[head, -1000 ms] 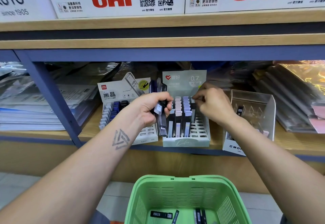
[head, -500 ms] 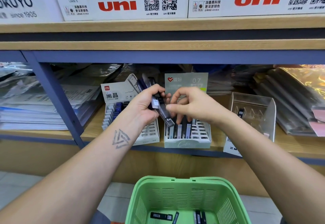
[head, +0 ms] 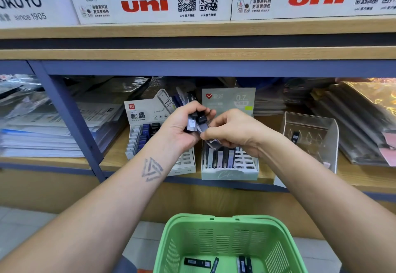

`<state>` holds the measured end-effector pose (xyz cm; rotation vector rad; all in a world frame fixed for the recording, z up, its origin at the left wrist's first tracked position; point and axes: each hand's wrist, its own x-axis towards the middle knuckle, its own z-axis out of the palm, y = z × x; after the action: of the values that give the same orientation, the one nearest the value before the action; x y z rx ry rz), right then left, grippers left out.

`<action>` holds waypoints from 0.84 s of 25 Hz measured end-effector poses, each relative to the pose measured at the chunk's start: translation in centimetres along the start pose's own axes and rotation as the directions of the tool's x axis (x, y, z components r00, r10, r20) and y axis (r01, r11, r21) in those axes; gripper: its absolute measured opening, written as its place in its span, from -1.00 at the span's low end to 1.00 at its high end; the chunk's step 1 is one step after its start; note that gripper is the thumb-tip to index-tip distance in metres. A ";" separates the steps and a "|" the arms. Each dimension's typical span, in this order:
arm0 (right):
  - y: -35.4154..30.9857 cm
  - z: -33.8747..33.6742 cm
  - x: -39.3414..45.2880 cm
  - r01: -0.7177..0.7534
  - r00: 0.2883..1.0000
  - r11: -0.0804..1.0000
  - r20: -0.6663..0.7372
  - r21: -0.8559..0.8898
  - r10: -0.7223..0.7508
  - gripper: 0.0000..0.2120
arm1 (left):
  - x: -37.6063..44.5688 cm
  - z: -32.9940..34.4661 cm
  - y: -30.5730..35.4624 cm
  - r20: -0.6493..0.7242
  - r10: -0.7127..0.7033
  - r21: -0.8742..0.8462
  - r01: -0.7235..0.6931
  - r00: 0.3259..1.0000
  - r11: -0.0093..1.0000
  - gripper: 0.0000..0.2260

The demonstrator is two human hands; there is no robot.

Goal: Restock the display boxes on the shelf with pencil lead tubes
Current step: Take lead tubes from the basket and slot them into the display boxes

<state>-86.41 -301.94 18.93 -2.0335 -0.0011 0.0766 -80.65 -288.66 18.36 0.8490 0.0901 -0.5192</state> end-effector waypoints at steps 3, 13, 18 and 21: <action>-0.1 0.2 0.2 0.020 0.998 0.996 -0.050 -0.082 -0.024 -0.80 | 0.4 0.3 -0.3 -0.065 0.049 0.049 -0.046 0.997 0.998 -0.90; 0.3 1.1 0.2 0.179 0.947 0.760 -0.099 -0.625 -0.304 -0.77 | 0.5 0.2 -0.4 -0.052 0.098 0.037 -0.096 0.994 0.995 -0.87; -0.6 -0.1 -0.5 0.185 0.972 0.888 -0.053 -0.420 -0.227 -0.57 | 1.4 -0.9 0.5 -0.032 0.108 -0.025 -0.109 0.994 0.994 -0.77; -0.7 -1.9 -0.8 0.118 0.991 0.971 -0.032 -0.207 -0.127 -0.72 | 1.2 -1.1 0.8 -0.022 0.077 -0.017 -0.077 0.997 0.997 -0.76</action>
<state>-87.08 -303.36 20.42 -2.2354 -0.1102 -0.0498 -79.05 -287.95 17.86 0.8372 0.0810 -0.4367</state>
